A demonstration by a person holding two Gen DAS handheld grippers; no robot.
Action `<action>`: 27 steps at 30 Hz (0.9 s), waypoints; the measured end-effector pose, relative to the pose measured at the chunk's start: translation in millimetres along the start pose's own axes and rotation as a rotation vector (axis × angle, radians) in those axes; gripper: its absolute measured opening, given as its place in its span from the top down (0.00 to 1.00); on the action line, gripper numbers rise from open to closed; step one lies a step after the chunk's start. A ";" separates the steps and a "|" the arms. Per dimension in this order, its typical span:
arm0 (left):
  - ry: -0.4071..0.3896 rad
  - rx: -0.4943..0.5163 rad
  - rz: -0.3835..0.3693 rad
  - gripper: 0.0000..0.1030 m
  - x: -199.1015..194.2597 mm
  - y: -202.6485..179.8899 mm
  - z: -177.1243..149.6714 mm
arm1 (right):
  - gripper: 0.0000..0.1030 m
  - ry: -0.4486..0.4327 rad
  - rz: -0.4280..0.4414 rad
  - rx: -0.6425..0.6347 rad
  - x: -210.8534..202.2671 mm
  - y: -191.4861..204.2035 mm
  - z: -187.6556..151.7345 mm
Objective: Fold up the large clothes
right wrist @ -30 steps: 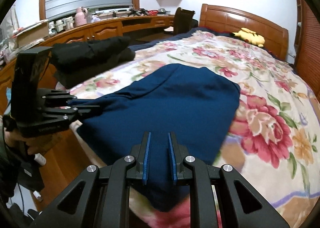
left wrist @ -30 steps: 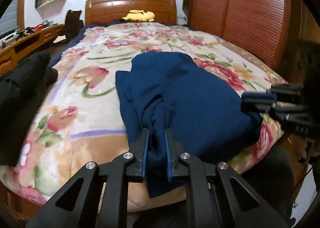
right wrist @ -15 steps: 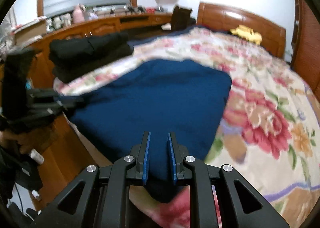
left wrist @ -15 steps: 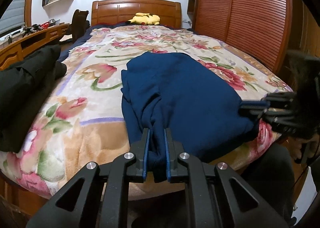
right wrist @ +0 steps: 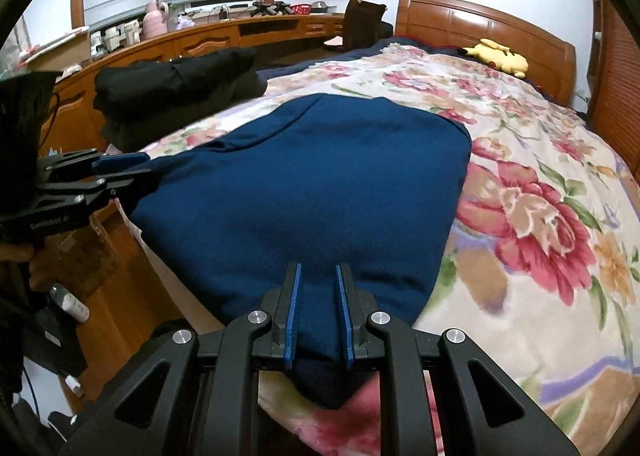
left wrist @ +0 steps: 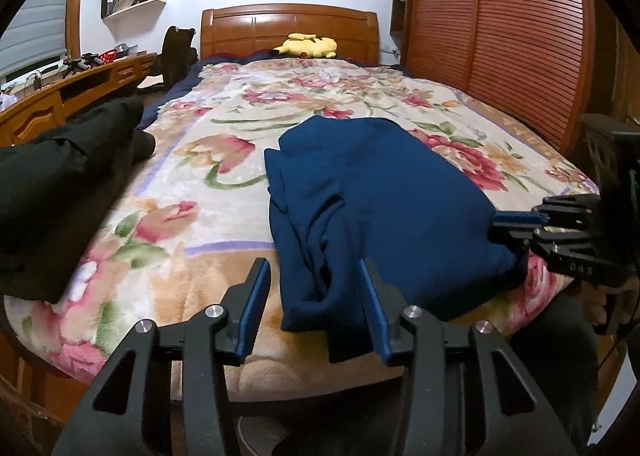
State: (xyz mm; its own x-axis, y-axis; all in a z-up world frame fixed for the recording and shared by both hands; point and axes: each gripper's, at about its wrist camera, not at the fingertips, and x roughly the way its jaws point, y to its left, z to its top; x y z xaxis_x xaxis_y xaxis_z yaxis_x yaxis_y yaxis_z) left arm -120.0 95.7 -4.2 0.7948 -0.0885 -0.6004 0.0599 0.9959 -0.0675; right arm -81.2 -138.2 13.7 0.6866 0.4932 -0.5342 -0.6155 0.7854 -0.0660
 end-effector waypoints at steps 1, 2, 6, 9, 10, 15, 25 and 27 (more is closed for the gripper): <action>0.000 0.004 0.000 0.54 -2.1 -0.2 -0.8 | 0.83 -0.003 -0.007 -0.002 -1.4 -0.7 0.4; -0.001 0.009 0.000 0.50 -4.6 -0.1 -1.8 | 0.83 -0.005 -0.015 -0.005 -3.0 -1.5 -0.1; -0.023 0.012 -0.010 0.23 -15.0 2.4 -6.4 | 0.75 -0.013 -0.053 -0.011 -9.8 -6.4 0.1; -0.034 0.005 0.010 0.23 -19.1 5.1 -9.8 | 0.67 -0.012 -0.068 0.001 -11.9 -13.1 0.5; -0.033 0.002 0.012 0.23 -19.4 6.6 -11.4 | 0.60 -0.013 -0.076 0.004 -12.4 -15.1 1.1; -0.007 -0.011 0.021 0.23 -16.9 12.6 -24.8 | 0.40 -0.015 -0.106 0.019 -10.3 -27.9 8.0; 0.045 -0.059 -0.054 0.23 8.8 17.6 -42.3 | 0.31 0.004 -0.144 0.071 36.1 -68.6 47.3; 0.040 -0.065 -0.077 0.23 12.9 16.2 -39.2 | 0.31 0.008 -0.142 0.081 48.9 -75.3 57.3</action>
State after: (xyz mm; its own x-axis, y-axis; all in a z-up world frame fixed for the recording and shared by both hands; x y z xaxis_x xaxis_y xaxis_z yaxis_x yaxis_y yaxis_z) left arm -132.5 109.9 -44.3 0.7644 -0.1662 -0.6229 0.0789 0.9831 -0.1655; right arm 20.9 -151.8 40.8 0.7611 0.3719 -0.5314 -0.4788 0.8748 -0.0736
